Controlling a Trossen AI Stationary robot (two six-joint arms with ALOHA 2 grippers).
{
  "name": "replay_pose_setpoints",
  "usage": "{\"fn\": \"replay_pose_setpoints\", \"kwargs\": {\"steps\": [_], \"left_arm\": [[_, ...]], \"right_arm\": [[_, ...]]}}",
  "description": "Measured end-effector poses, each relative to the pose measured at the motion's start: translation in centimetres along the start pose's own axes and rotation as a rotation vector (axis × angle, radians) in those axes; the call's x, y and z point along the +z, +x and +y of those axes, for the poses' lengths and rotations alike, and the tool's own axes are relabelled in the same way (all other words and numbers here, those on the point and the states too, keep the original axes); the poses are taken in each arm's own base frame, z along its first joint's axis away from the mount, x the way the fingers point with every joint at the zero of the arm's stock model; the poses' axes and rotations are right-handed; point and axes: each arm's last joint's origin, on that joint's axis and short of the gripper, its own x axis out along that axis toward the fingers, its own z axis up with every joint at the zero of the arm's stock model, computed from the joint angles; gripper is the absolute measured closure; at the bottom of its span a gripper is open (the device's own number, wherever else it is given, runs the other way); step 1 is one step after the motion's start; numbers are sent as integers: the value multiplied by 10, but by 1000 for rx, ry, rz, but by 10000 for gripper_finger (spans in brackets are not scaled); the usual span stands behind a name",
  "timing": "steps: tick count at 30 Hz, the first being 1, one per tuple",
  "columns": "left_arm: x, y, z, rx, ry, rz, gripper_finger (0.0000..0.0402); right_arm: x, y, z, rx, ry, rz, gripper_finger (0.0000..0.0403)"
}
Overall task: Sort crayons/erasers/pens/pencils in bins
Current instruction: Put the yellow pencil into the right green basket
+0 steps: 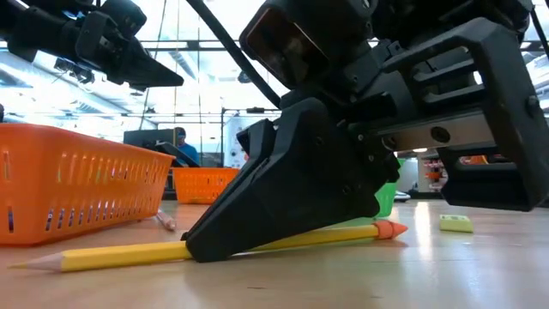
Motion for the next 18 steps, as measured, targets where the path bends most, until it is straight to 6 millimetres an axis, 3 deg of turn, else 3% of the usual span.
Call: {"fn": "replay_pose_setpoints", "kwargs": {"steps": [6, 8, 13, 18], "left_arm": [[0, 0, 0, 0, 12, 0, 367], [0, 0, 0, 0, 12, 1, 366], [0, 0, 0, 0, 14, 5, 371], [0, 0, 0, 2, 14, 4, 373]], "right_arm": [[7, -1, 11, -4, -18, 3, 364], [14, -10, 15, -5, -26, 63, 364], [46, -58, 31, -81, -27, 155, 364], [90, -112, 40, -292, -129, 16, 363]]}}
